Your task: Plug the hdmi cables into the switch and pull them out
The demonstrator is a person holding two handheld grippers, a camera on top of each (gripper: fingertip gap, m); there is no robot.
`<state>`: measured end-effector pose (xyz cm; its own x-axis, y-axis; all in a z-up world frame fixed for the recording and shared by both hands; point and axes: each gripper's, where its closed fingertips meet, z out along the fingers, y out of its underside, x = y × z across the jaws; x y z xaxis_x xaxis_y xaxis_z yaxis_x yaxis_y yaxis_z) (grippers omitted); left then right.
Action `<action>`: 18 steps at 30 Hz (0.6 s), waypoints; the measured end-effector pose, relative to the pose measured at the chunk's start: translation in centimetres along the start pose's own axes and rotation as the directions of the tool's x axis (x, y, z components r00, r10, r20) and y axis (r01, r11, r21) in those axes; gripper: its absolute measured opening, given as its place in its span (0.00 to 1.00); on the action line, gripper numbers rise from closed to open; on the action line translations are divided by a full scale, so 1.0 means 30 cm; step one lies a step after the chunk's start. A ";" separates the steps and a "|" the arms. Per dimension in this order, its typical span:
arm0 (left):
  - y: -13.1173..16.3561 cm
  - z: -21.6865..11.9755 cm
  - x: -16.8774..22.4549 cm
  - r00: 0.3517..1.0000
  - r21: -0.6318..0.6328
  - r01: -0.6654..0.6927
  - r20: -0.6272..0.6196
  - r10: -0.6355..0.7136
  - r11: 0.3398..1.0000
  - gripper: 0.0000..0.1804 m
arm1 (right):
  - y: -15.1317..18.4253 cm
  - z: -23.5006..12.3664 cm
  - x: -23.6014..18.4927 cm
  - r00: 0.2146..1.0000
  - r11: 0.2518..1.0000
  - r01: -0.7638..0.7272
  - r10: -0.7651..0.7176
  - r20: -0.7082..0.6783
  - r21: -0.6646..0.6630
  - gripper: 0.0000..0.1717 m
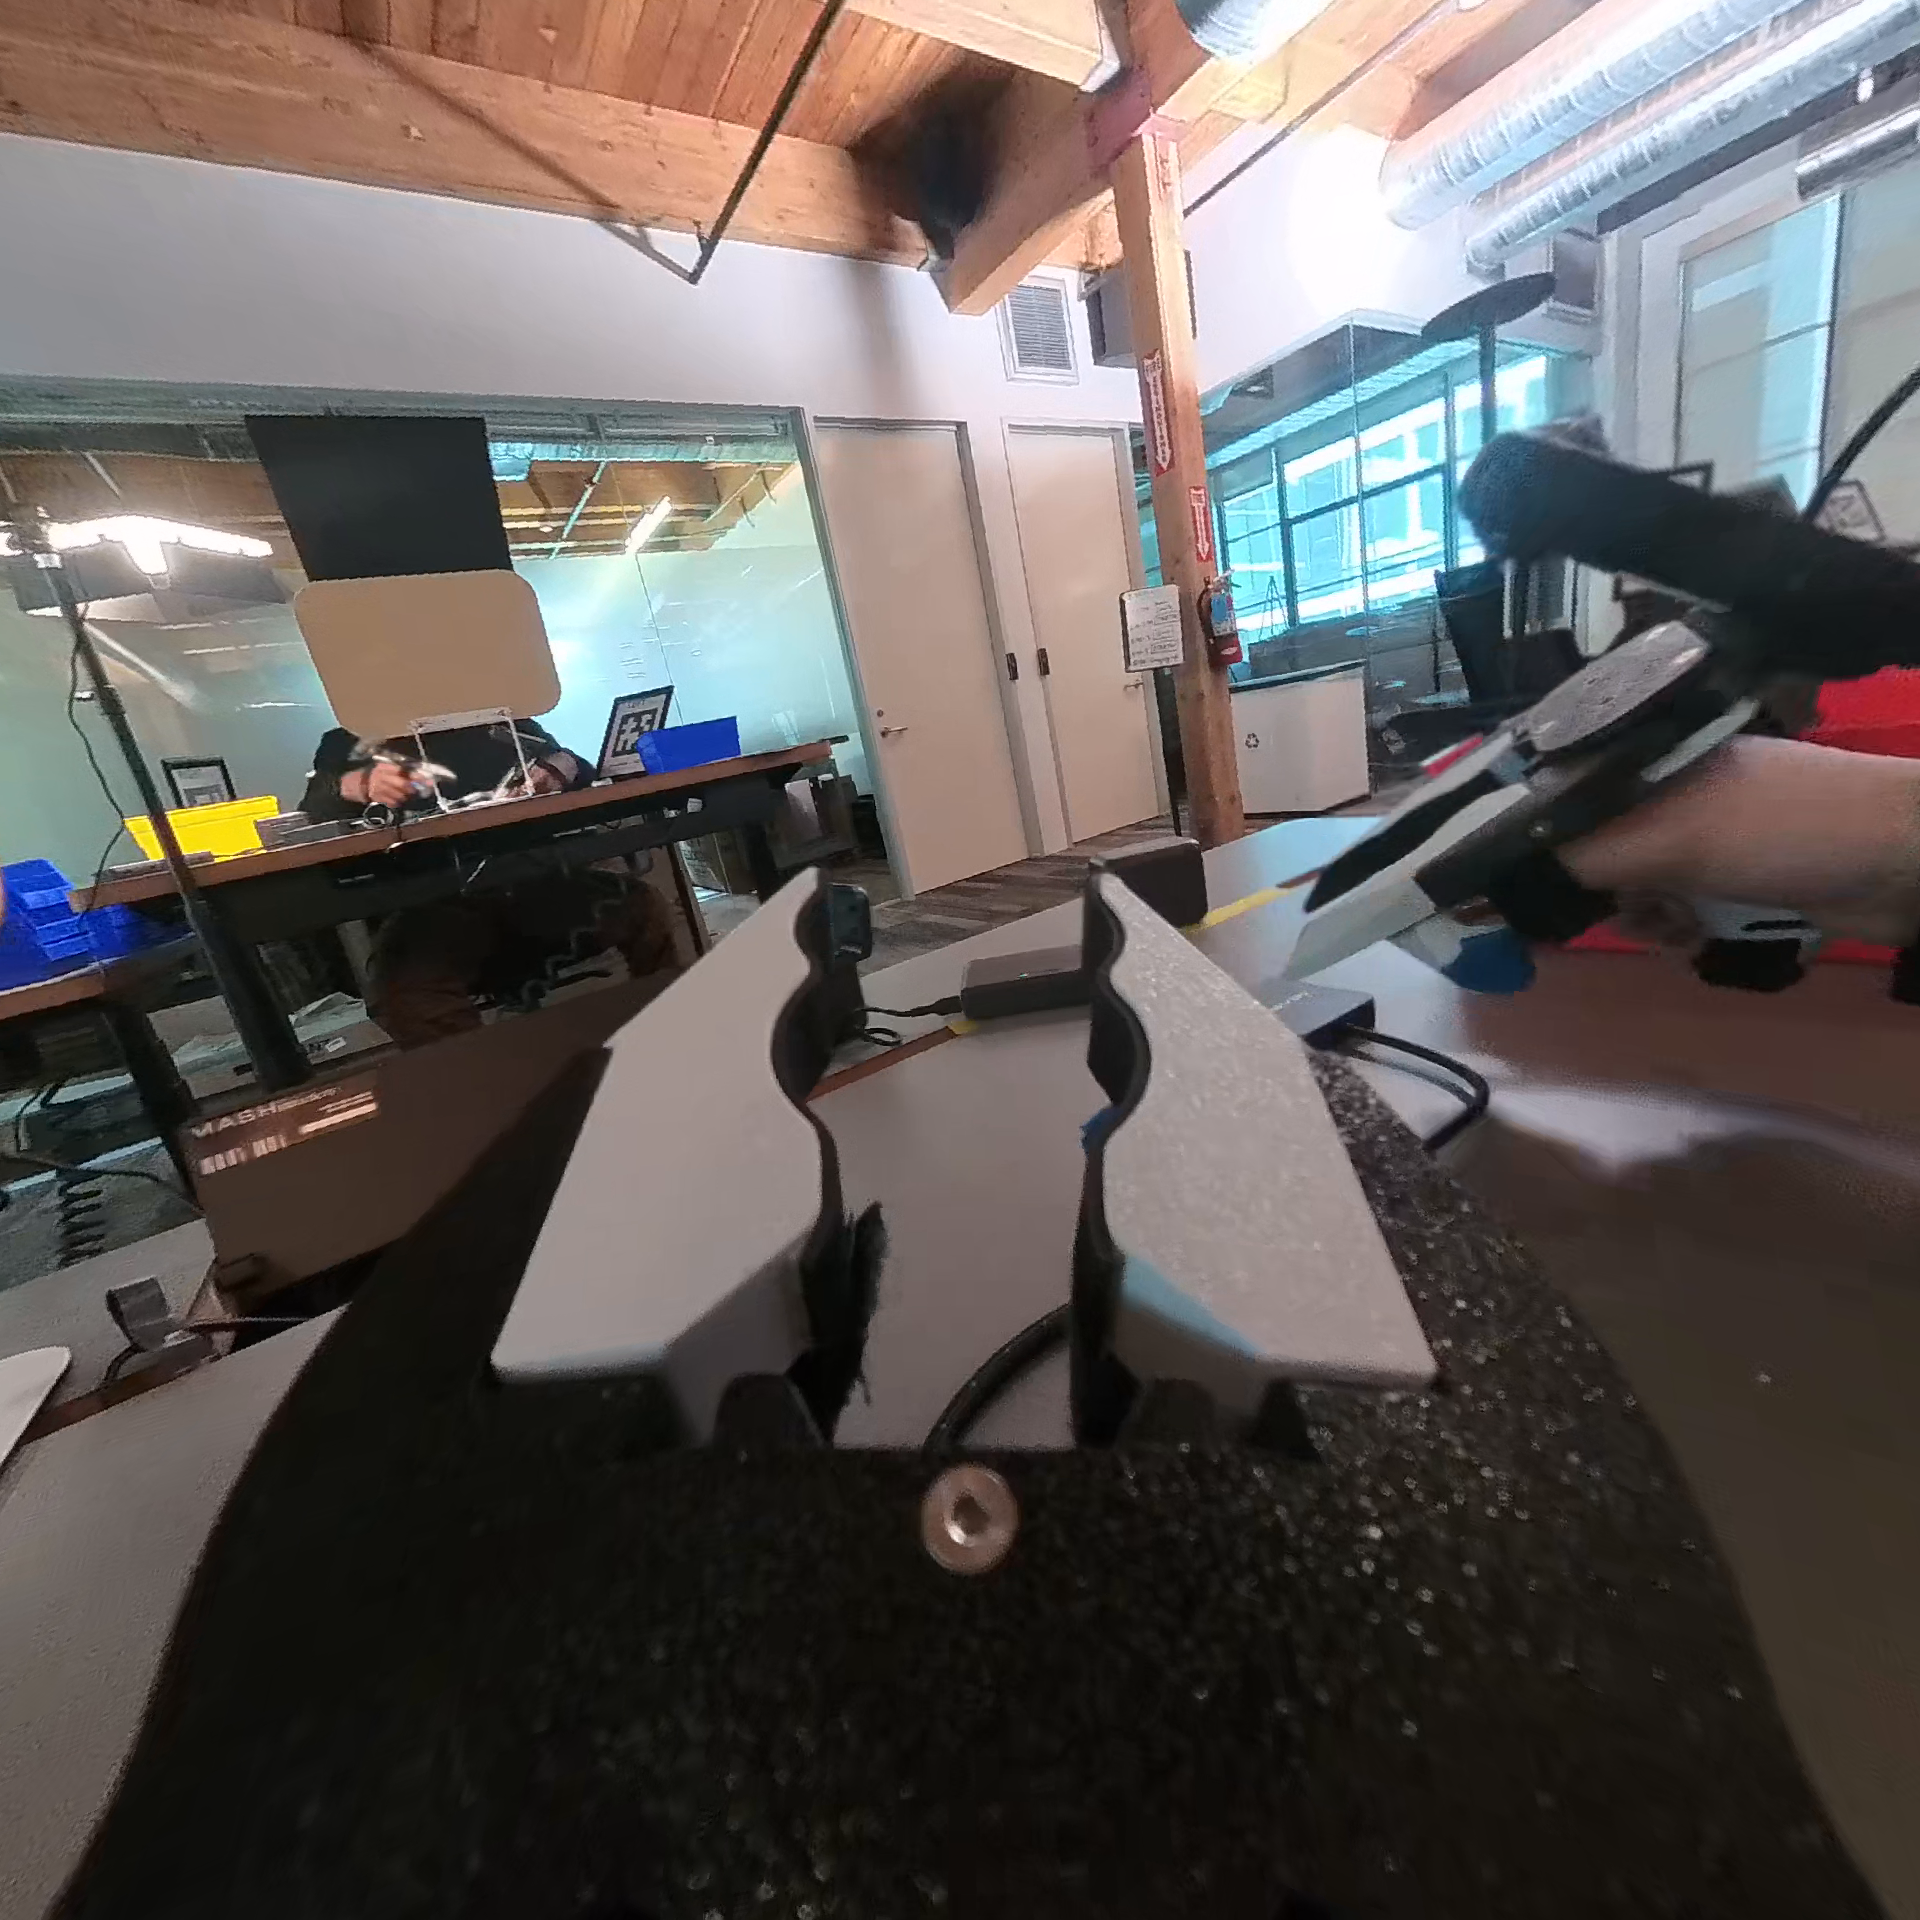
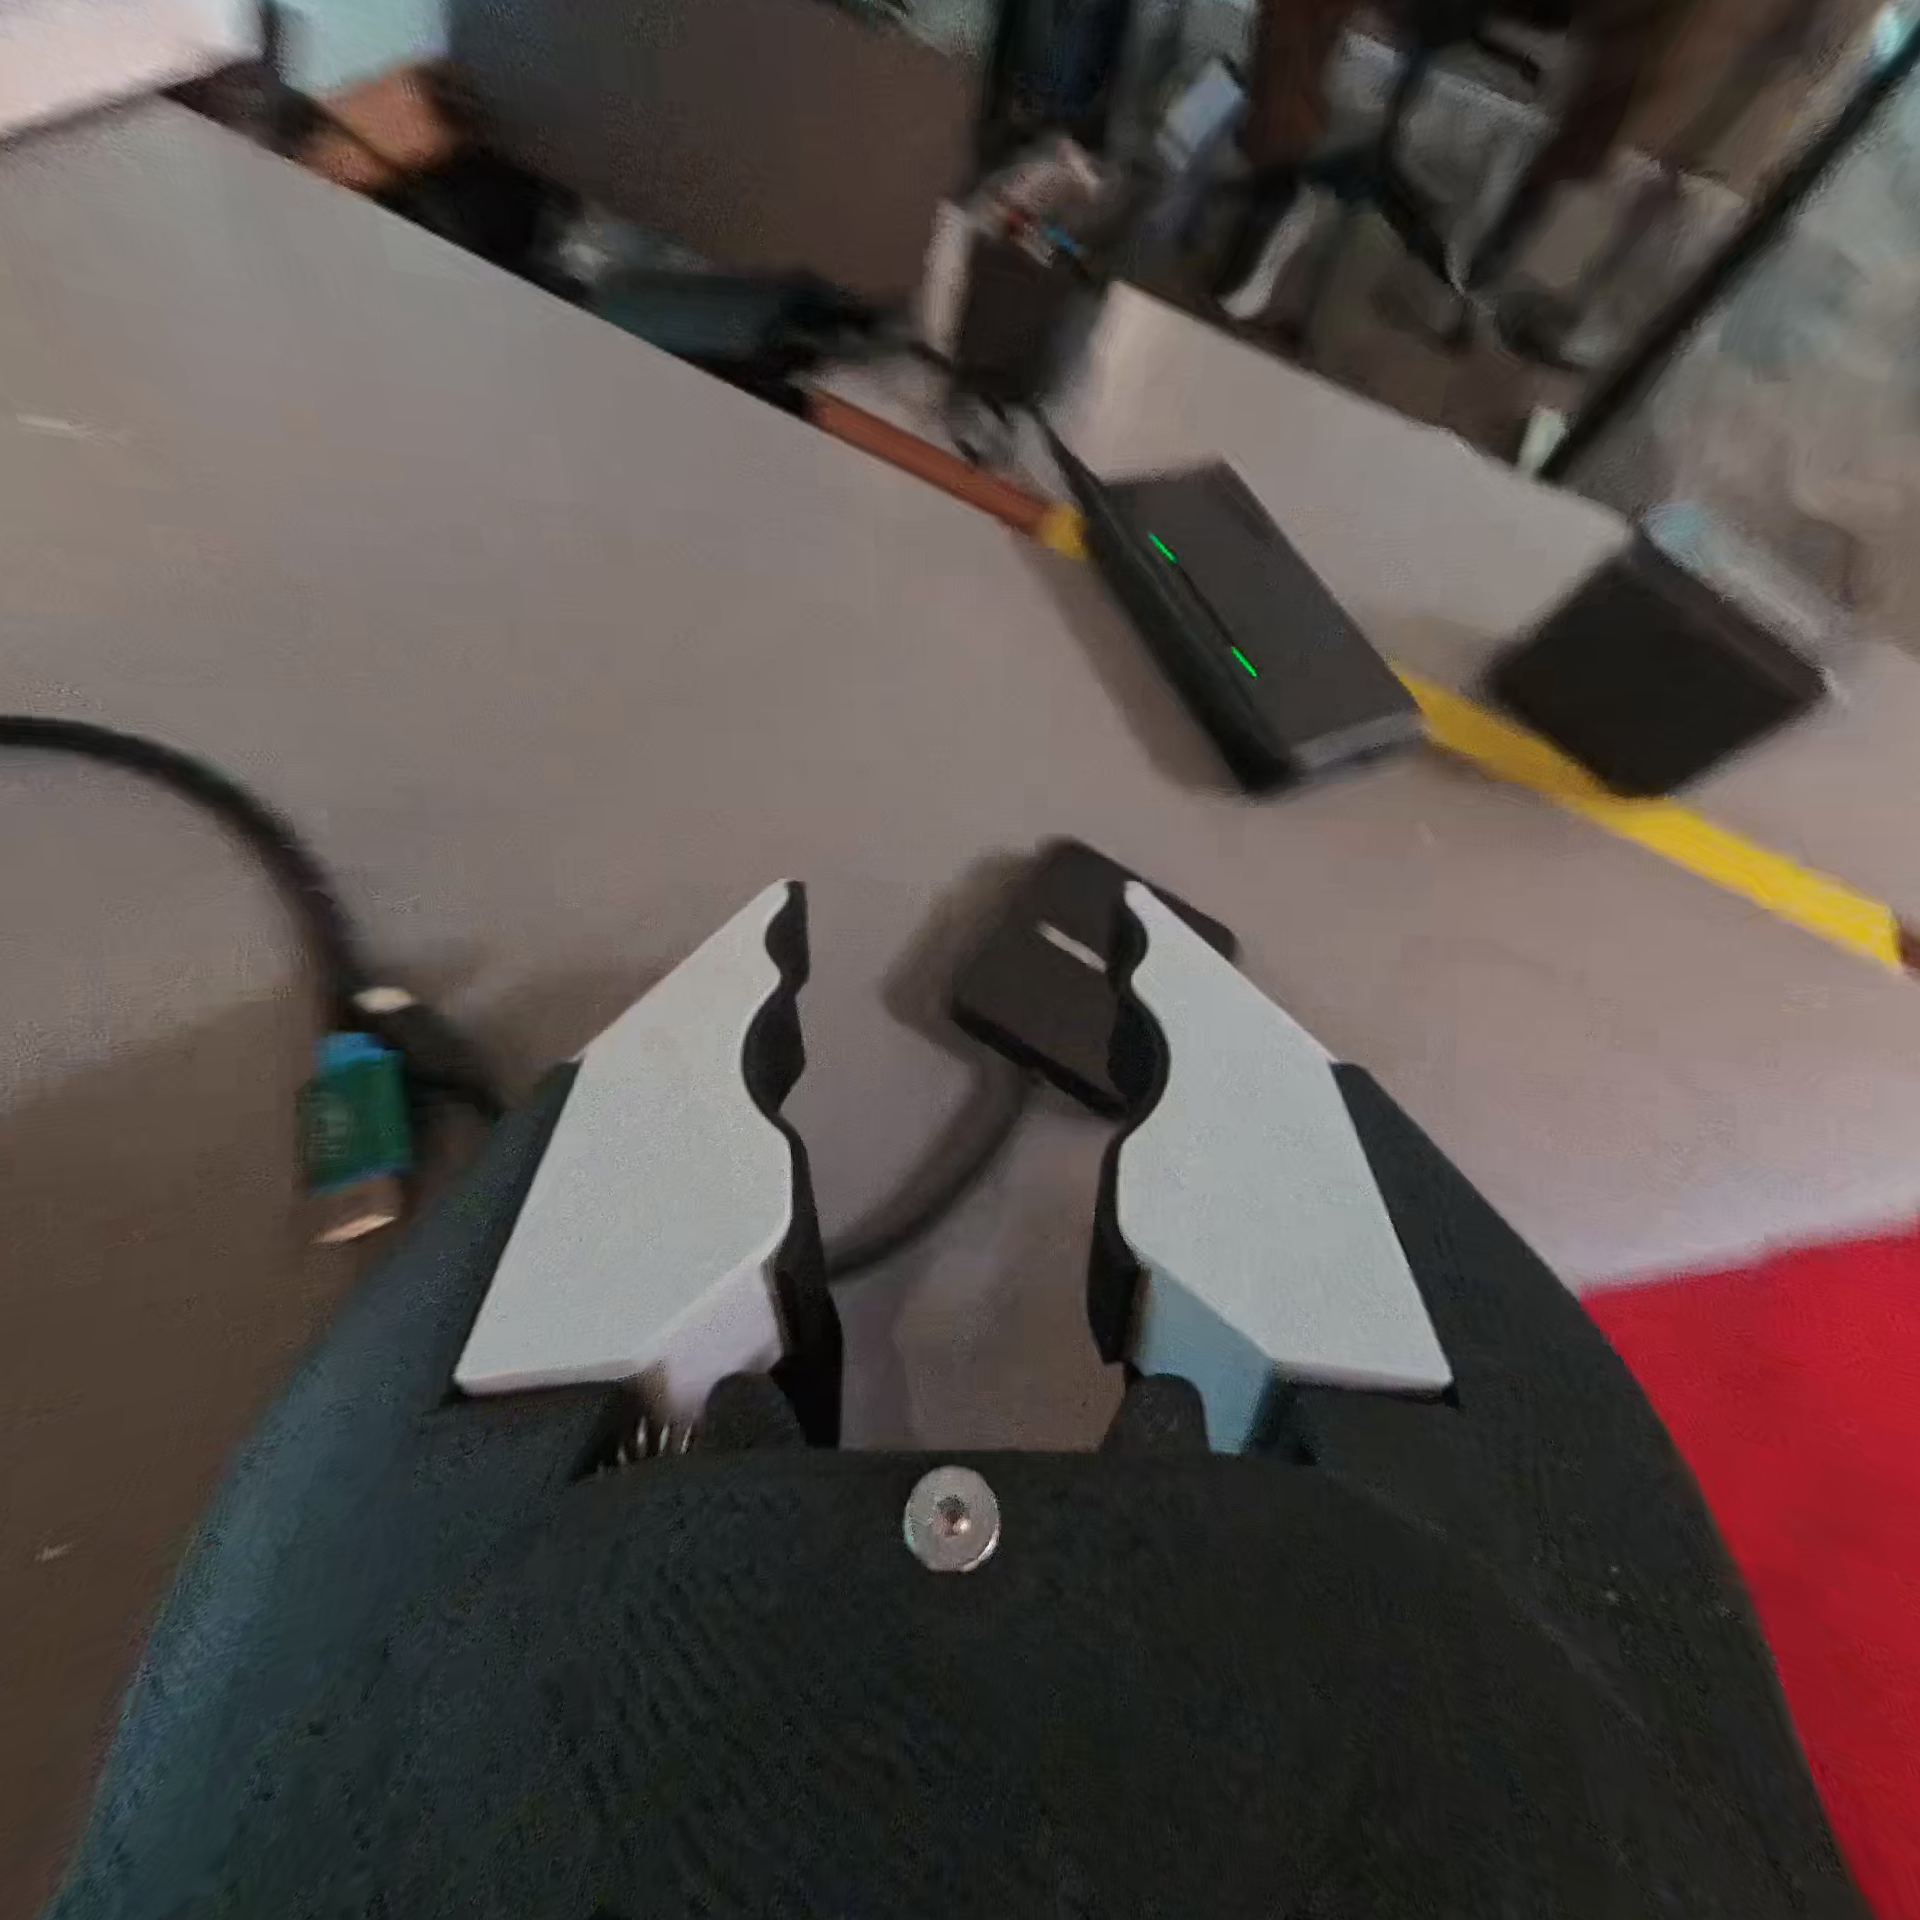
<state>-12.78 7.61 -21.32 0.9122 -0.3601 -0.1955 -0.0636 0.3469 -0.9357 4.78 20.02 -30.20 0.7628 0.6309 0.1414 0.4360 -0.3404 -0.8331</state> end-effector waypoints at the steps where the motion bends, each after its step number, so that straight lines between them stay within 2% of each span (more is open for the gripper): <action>1: 0.002 0.005 0.010 1.000 -0.005 -0.014 -0.010 0.014 1.000 0.25 | 0.041 0.010 0.044 0.999 0.998 -0.038 0.037 -0.027 -0.042 0.38; 3: 0.005 0.011 0.029 0.999 -0.012 -0.040 -0.031 0.040 0.999 0.25 | 0.100 0.040 0.064 0.996 0.990 -0.094 0.093 -0.012 -0.106 0.49; 6: 0.008 0.015 0.051 0.996 -0.019 -0.074 -0.051 0.073 0.997 0.25 | 0.149 0.087 0.050 0.995 0.979 -0.095 0.094 -0.012 -0.179 0.53; 10: 0.010 0.017 0.069 0.993 -0.026 -0.098 -0.071 0.095 0.995 0.25 | 0.139 0.129 0.043 0.995 0.979 -0.101 0.095 -0.041 -0.177 0.52; 12: 0.018 0.021 0.083 0.990 -0.037 -0.110 -0.089 0.107 0.993 0.25 | 0.129 0.137 0.047 0.995 0.982 -0.091 0.083 -0.055 -0.166 0.42; 14: 0.028 0.027 0.102 0.985 -0.050 -0.129 -0.120 0.122 0.990 0.26 | 0.128 0.137 0.047 0.997 0.984 -0.075 0.068 -0.046 -0.164 0.39; 18: 0.066 0.031 0.193 0.947 -0.080 -0.186 -0.281 0.157 0.979 0.30 | 0.140 0.097 0.065 1.000 0.987 -0.011 0.010 -0.011 -0.158 0.39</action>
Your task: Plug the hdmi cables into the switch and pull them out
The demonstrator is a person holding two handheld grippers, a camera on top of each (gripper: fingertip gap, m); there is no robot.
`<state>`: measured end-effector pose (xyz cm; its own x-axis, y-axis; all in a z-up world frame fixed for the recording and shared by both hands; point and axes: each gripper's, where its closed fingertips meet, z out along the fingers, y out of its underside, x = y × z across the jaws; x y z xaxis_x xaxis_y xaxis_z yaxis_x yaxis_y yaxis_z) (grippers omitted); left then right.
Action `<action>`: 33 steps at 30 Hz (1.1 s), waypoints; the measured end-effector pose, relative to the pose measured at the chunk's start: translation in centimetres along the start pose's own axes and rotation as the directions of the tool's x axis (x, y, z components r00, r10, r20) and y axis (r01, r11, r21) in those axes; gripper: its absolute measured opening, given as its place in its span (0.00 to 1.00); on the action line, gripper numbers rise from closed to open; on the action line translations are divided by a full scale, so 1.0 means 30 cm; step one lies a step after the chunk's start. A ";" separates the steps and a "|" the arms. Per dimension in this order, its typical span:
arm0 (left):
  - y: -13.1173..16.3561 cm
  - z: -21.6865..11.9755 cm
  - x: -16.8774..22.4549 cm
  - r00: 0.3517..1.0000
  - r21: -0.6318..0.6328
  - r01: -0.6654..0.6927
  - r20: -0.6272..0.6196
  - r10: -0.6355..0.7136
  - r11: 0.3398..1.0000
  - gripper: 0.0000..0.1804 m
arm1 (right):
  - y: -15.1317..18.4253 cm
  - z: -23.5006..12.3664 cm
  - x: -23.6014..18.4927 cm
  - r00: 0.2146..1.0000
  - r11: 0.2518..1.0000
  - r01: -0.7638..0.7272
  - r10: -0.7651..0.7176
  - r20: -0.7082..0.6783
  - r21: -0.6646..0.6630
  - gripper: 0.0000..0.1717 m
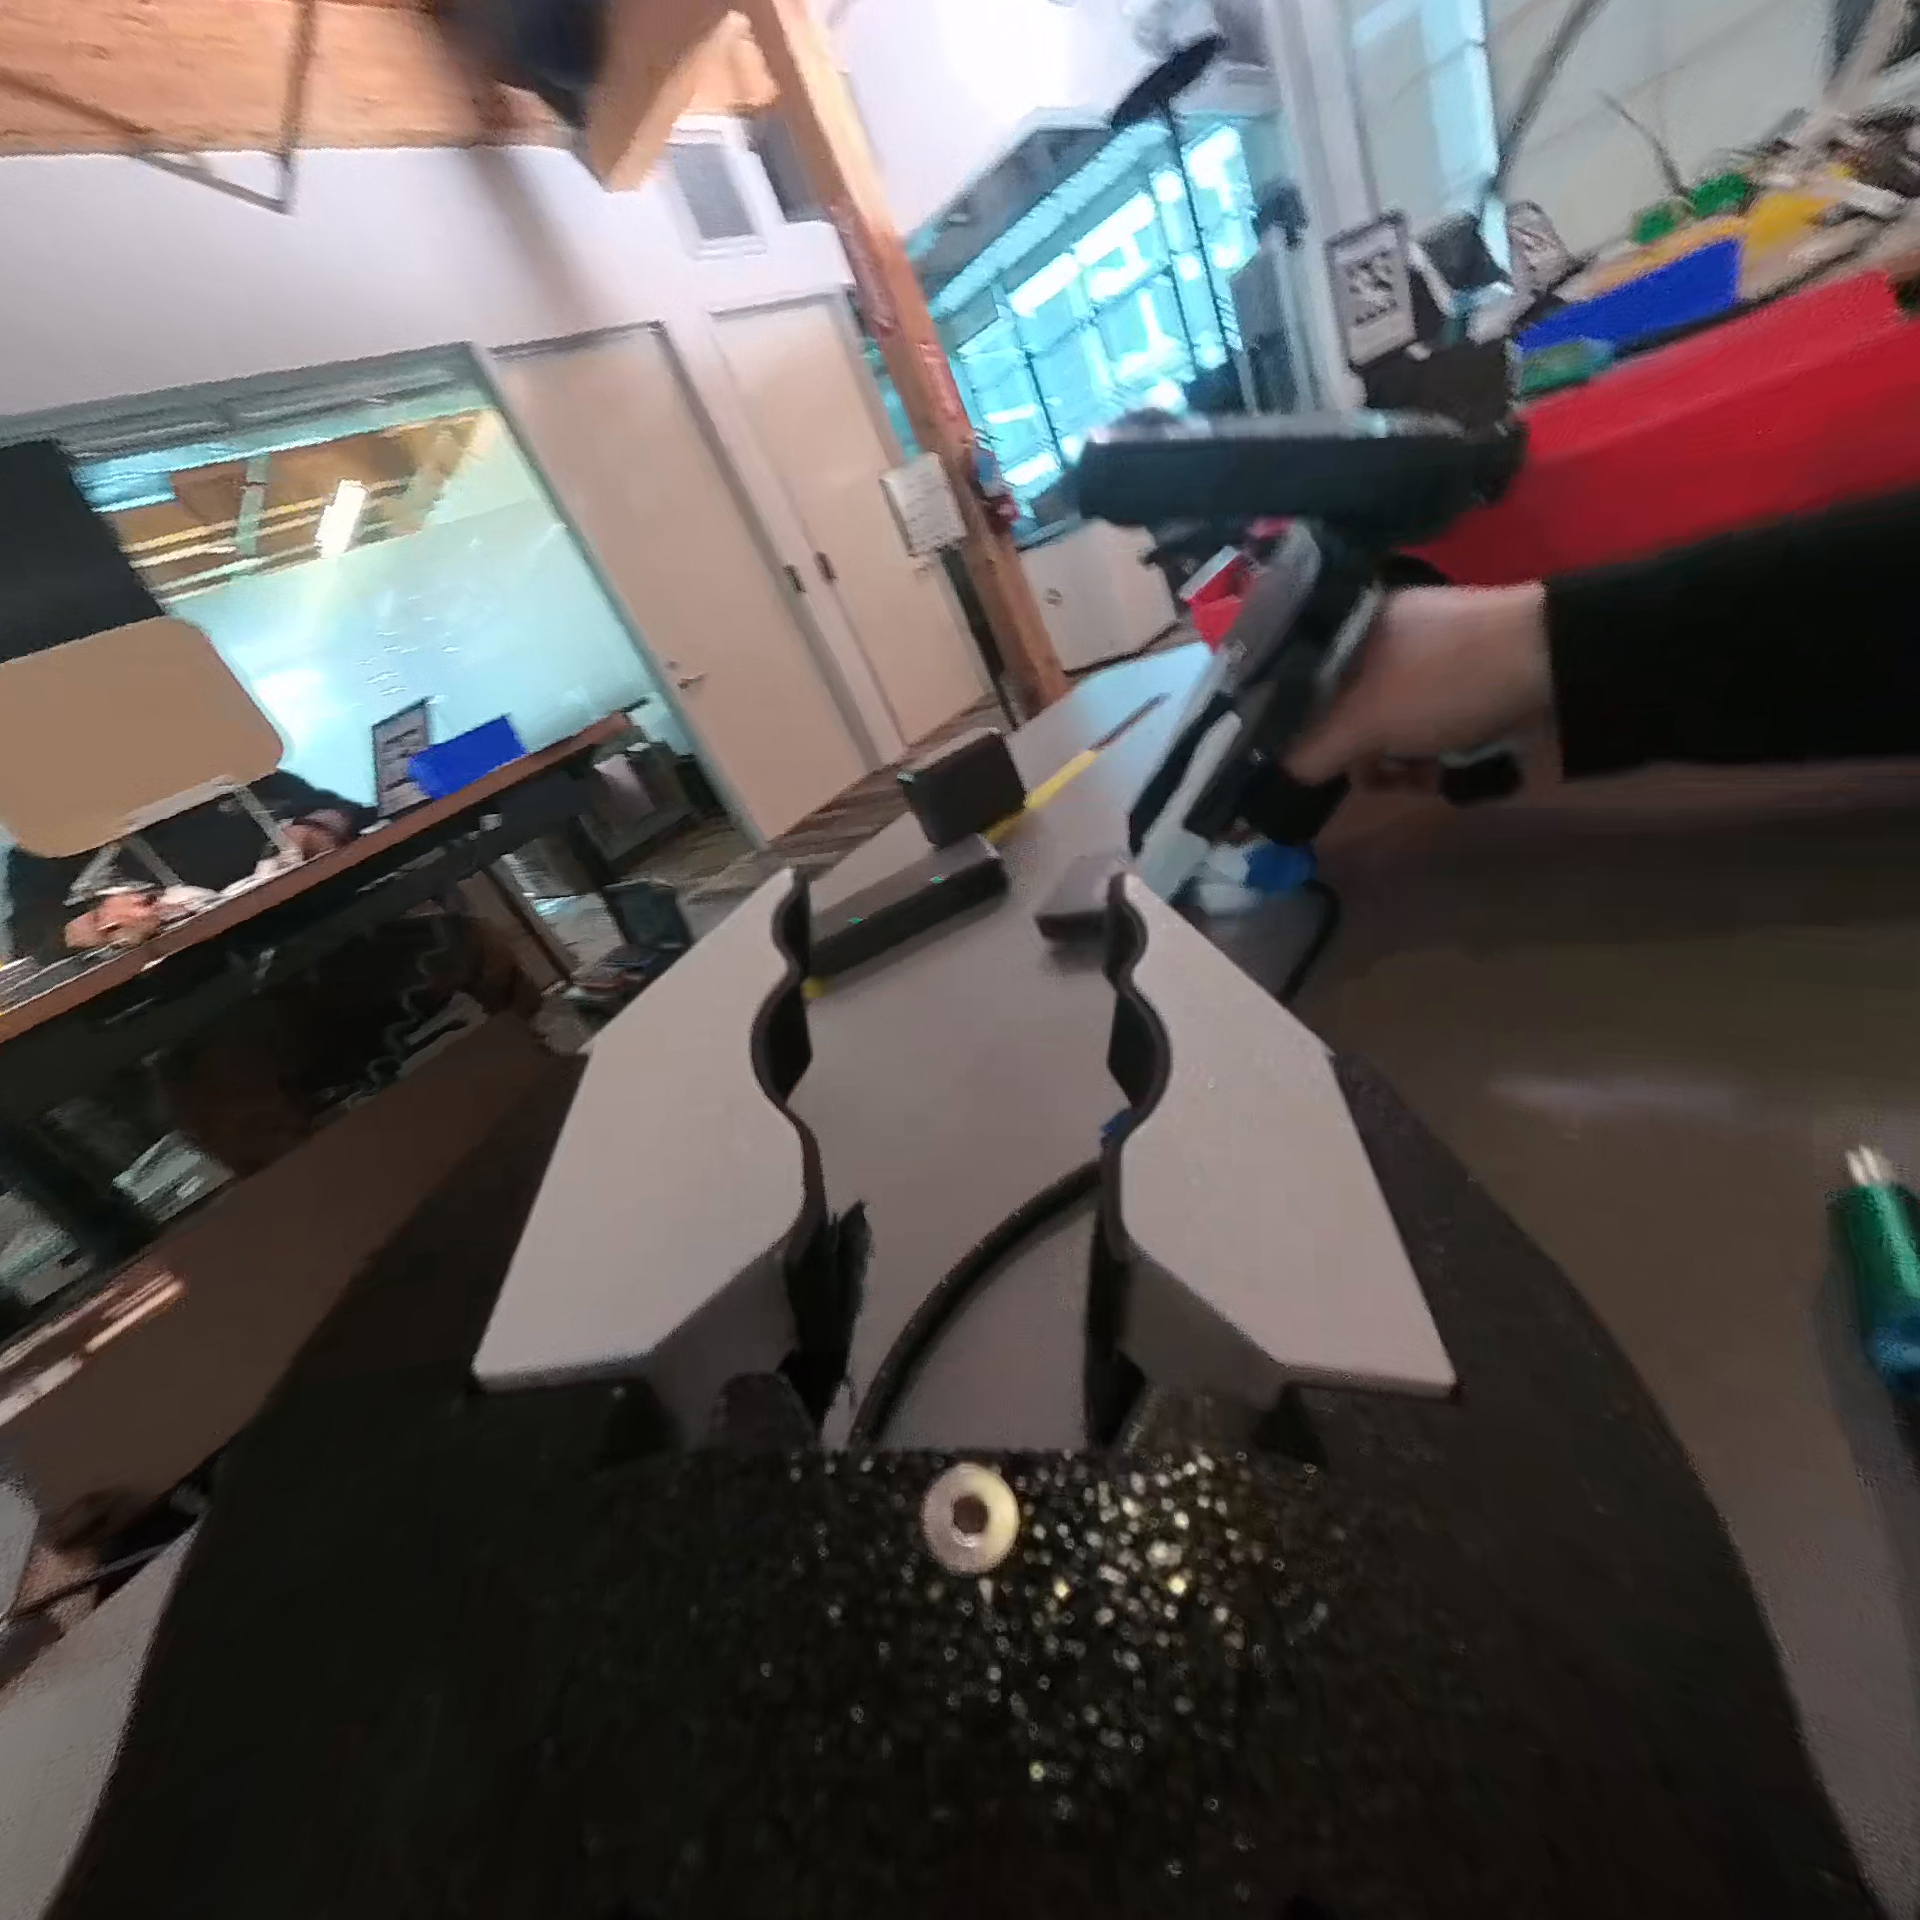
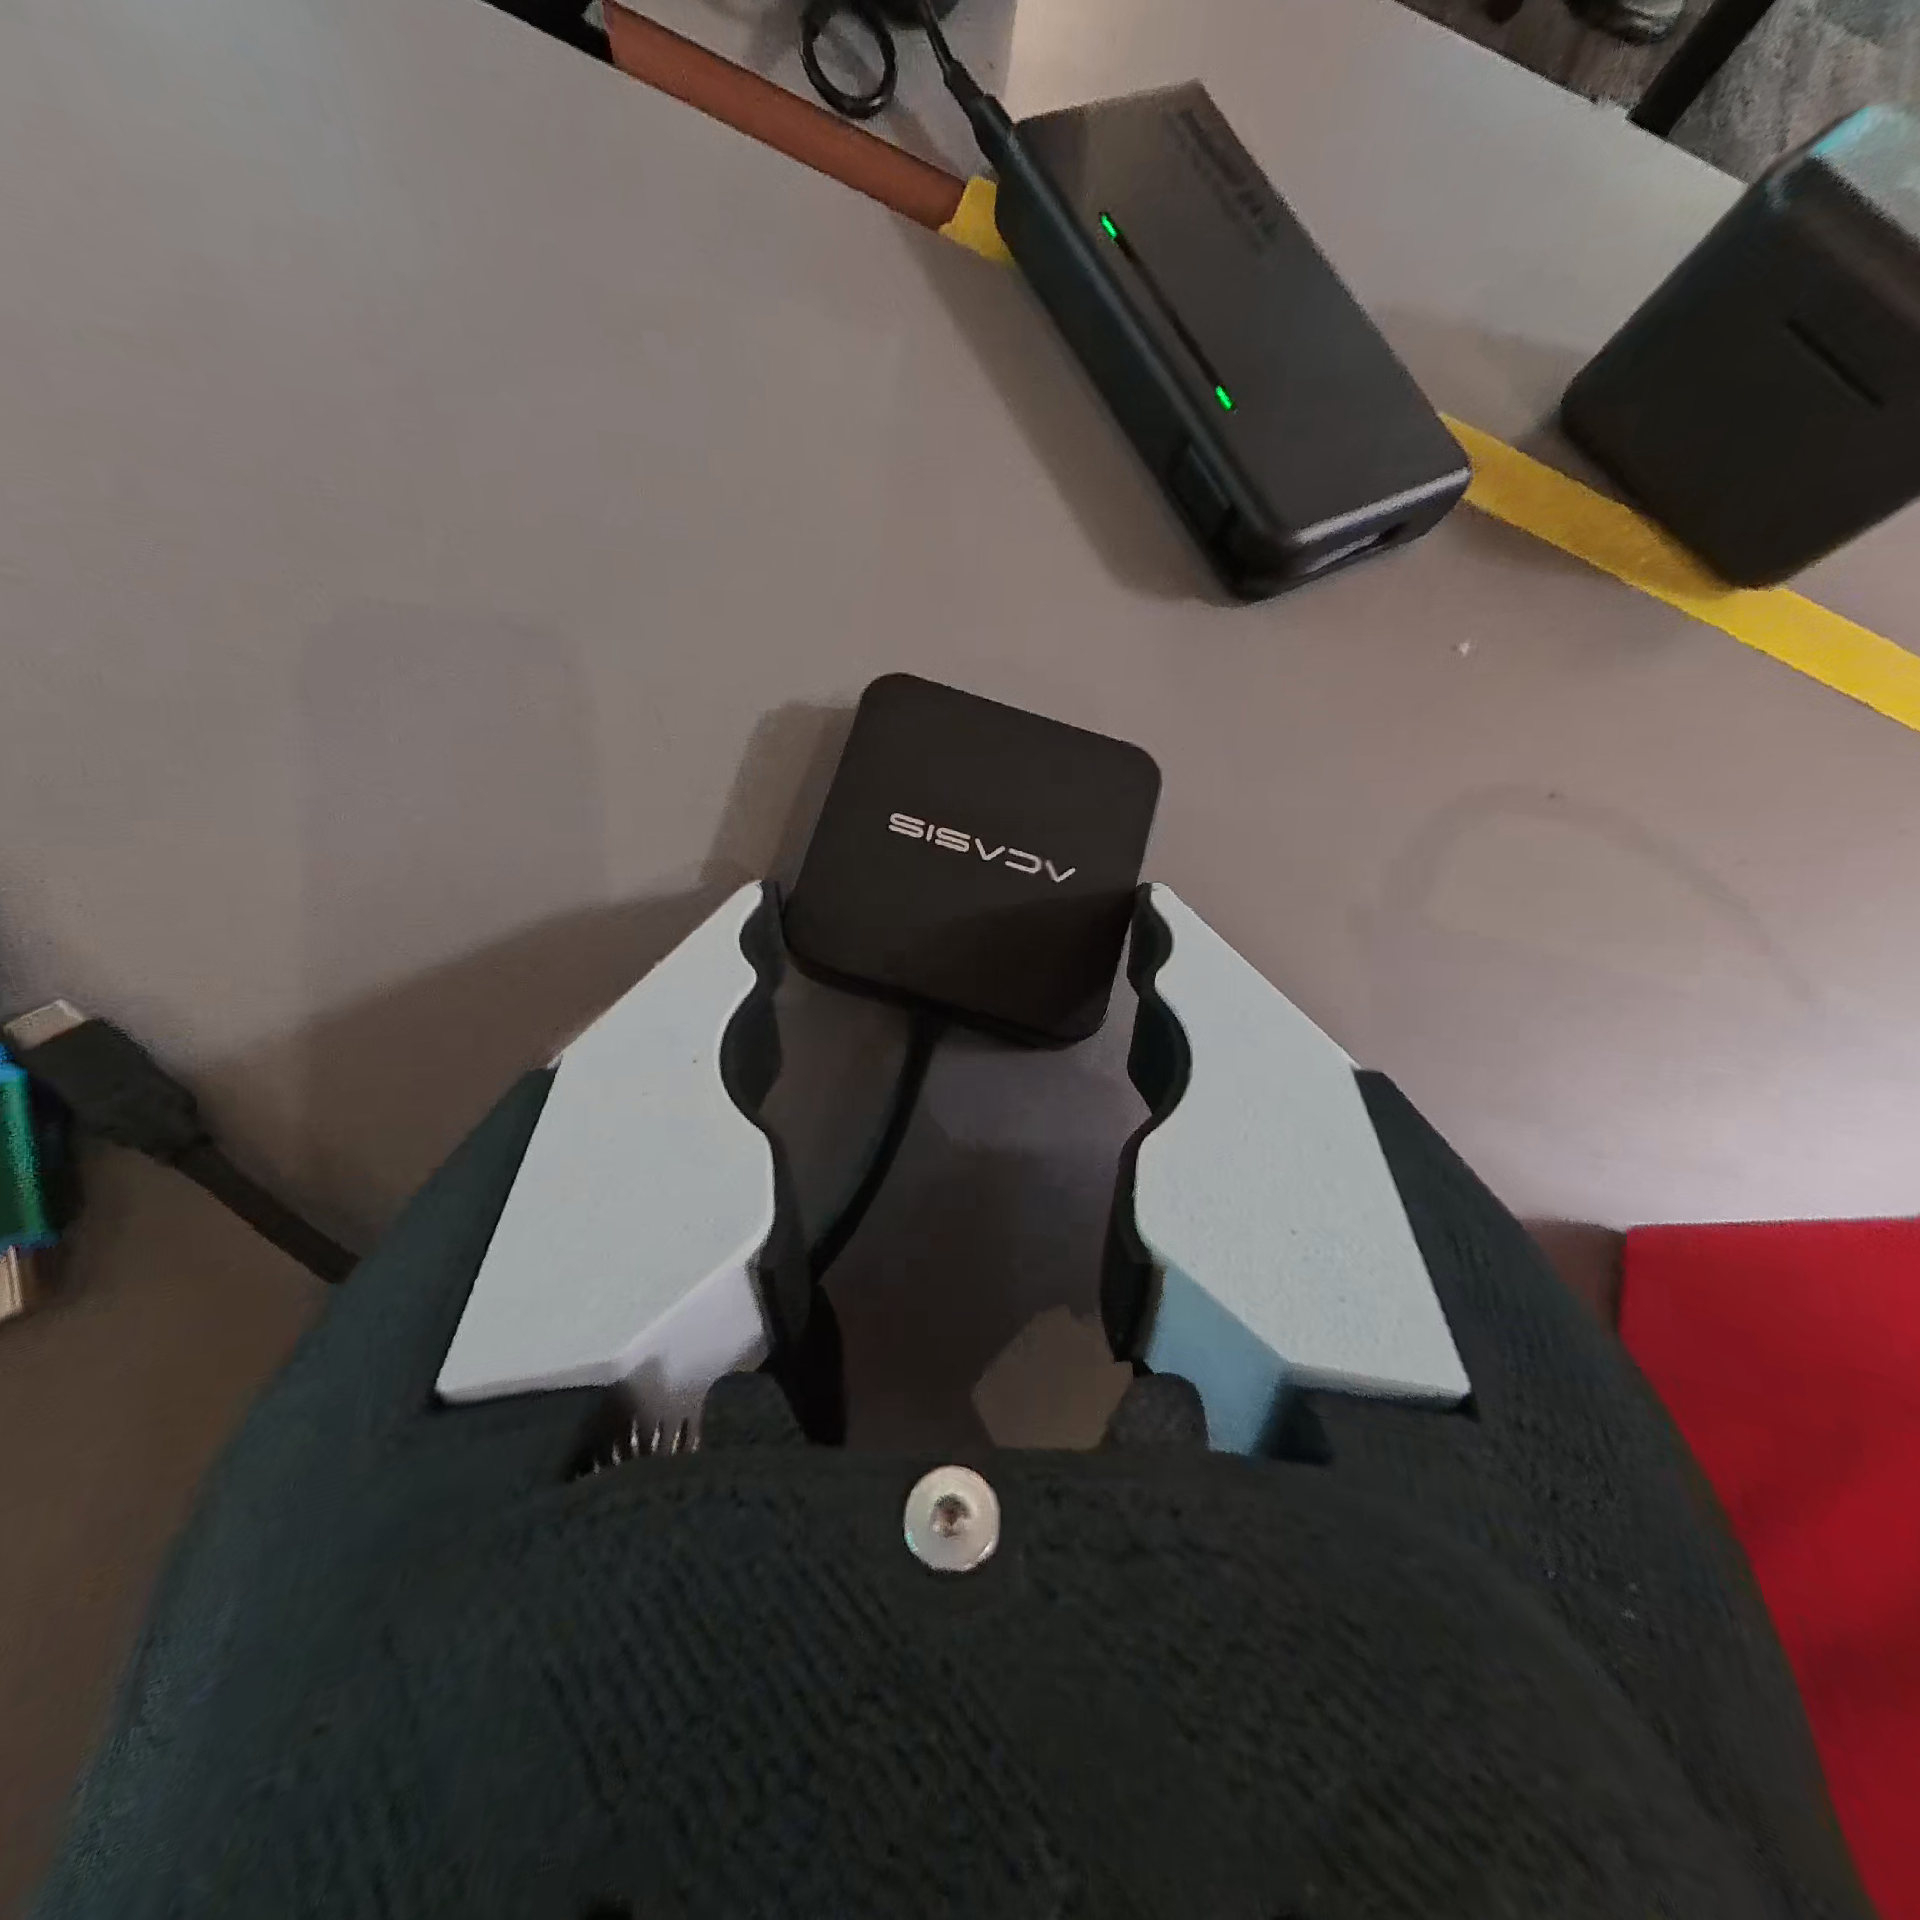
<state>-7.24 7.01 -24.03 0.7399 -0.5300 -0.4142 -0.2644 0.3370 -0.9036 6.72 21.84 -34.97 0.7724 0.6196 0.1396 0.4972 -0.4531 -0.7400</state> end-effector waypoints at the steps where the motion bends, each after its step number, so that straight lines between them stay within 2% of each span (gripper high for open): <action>1: 0.014 0.007 0.026 0.999 -0.024 -0.019 -0.043 0.018 1.000 0.31 | 0.002 -0.019 0.003 1.000 1.000 0.012 -0.012 0.017 0.014 0.39; 5: 0.042 0.025 0.087 0.989 -0.075 -0.093 -0.121 0.084 0.993 0.31 | 0.017 -0.111 0.031 0.998 0.997 0.027 -0.031 0.062 0.075 0.39; 9: 0.044 0.032 0.108 0.983 -0.085 -0.137 -0.131 0.125 0.987 0.31 | 0.022 -0.221 0.038 0.992 0.993 0.009 -0.023 0.122 0.121 0.39; 10: 0.037 0.032 0.112 0.982 -0.078 -0.143 -0.132 0.132 0.987 0.31 | 0.013 -0.252 0.024 0.986 0.991 -0.004 -0.018 0.166 0.135 0.39; 12: 0.015 0.031 0.126 0.981 -0.055 -0.145 -0.141 0.136 0.988 0.32 | -0.014 -0.319 -0.046 0.941 0.986 -0.047 -0.010 0.337 0.159 0.38; 14: -0.024 0.032 0.150 0.979 -0.018 -0.122 -0.168 0.117 0.992 0.35 | -0.044 -0.403 -0.162 0.811 0.983 -0.091 -0.020 0.585 0.161 0.38; 16: -0.069 0.037 0.178 0.977 0.010 -0.066 -0.201 0.067 0.998 0.44 | -0.051 -0.498 -0.289 0.598 0.985 -0.079 -0.075 0.798 0.151 0.38; 17: -0.090 0.037 0.199 0.972 0.025 -0.047 -0.230 0.052 0.999 0.47 | -0.043 -0.535 -0.339 0.502 0.988 -0.052 -0.100 0.859 0.145 0.38; 21: -0.143 0.021 0.311 0.931 0.088 -0.115 -0.337 0.138 0.989 0.45 | 0.020 -0.603 -0.481 0.230 0.990 0.109 -0.113 0.967 0.090 0.38; 23: -0.145 0.013 0.369 0.899 0.104 -0.165 -0.394 0.193 0.981 0.36 | 0.047 -0.642 -0.535 0.088 0.981 0.176 -0.095 0.992 0.079 0.38; 25: -0.137 0.003 0.419 0.867 0.096 -0.157 -0.464 0.184 0.983 0.29 | 0.057 -0.681 -0.571 -0.031 0.975 0.206 -0.076 0.997 0.081 0.38; 26: -0.139 -0.001 0.430 0.859 0.101 -0.152 -0.478 0.182 0.983 0.23 | 0.054 -0.687 -0.582 -0.058 0.974 0.211 -0.070 0.996 0.081 0.38; 28: -0.160 -0.014 0.433 0.854 0.142 -0.148 -0.480 0.199 0.979 0.10 | 0.045 -0.670 -0.595 -0.054 0.974 0.212 -0.071 0.996 0.081 0.38; 31: -0.157 -0.023 0.413 0.847 0.127 -0.184 -0.483 0.223 0.975 0.06 | 0.004 -0.656 -0.597 -0.053 0.986 0.151 -0.068 0.996 0.076 0.38; 33: -0.137 -0.029 0.371 0.856 0.084 -0.211 -0.466 0.226 0.974 0.06 | -0.063 -0.628 -0.559 0.031 0.989 0.049 -0.138 0.990 0.137 0.43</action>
